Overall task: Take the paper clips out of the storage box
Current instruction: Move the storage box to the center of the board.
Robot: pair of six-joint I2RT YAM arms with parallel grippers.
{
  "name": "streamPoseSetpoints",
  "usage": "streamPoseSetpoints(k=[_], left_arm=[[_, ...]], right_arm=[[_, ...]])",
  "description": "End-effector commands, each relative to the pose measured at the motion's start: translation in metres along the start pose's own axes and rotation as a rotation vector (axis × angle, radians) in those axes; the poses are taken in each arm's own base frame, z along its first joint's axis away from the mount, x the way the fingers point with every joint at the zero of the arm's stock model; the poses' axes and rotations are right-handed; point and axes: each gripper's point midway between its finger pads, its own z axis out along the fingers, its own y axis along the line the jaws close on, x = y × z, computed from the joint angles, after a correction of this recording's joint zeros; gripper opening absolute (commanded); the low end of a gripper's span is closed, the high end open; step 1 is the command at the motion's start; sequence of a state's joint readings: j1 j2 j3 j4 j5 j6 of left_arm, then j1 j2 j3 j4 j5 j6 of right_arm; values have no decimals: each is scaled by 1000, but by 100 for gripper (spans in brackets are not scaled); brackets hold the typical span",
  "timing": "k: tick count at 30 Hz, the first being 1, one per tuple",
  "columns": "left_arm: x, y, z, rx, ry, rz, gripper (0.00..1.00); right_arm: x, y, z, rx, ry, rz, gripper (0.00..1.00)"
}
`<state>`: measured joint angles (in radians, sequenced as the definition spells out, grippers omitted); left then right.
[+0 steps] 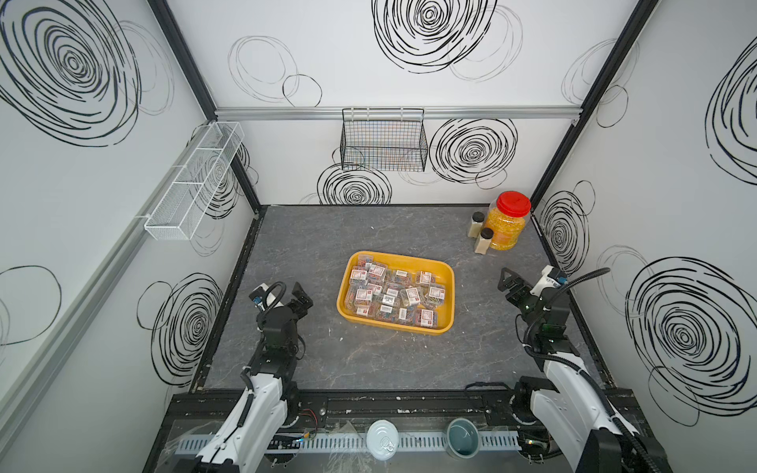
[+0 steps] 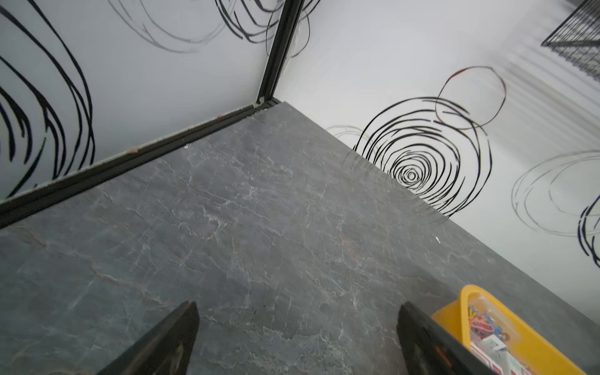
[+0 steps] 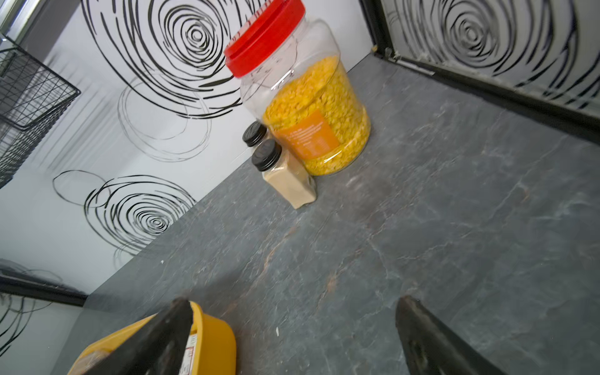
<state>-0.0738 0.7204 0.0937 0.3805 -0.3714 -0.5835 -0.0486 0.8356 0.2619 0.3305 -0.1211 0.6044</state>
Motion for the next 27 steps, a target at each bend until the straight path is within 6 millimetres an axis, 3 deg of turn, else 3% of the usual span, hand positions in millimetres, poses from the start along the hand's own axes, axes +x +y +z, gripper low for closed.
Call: streamPoseSetpoints(k=[1, 5, 9, 13, 16, 20, 27], left_arm=[[-19, -19, -1, 23, -49, -30, 99], [-16, -27, -4, 13, -47, 12, 99], [-12, -37, -3, 14, -32, 61, 99], [-8, -44, 0, 1, -11, 108, 99], [-6, -49, 3, -5, 3, 137, 99], [-3, -57, 4, -11, 12, 178, 99], [0, -68, 2, -21, 4, 240, 99]], right_arm=[[22, 41, 6, -108, 136, -14, 100], [64, 99, 9, -184, 222, -168, 100], [99, 127, 7, -139, 274, -272, 97], [119, 116, 6, -26, 319, -304, 89], [119, 96, 1, 48, 291, -297, 87], [122, 84, -4, 58, 290, -287, 81], [143, 77, 5, 76, 378, -293, 57]])
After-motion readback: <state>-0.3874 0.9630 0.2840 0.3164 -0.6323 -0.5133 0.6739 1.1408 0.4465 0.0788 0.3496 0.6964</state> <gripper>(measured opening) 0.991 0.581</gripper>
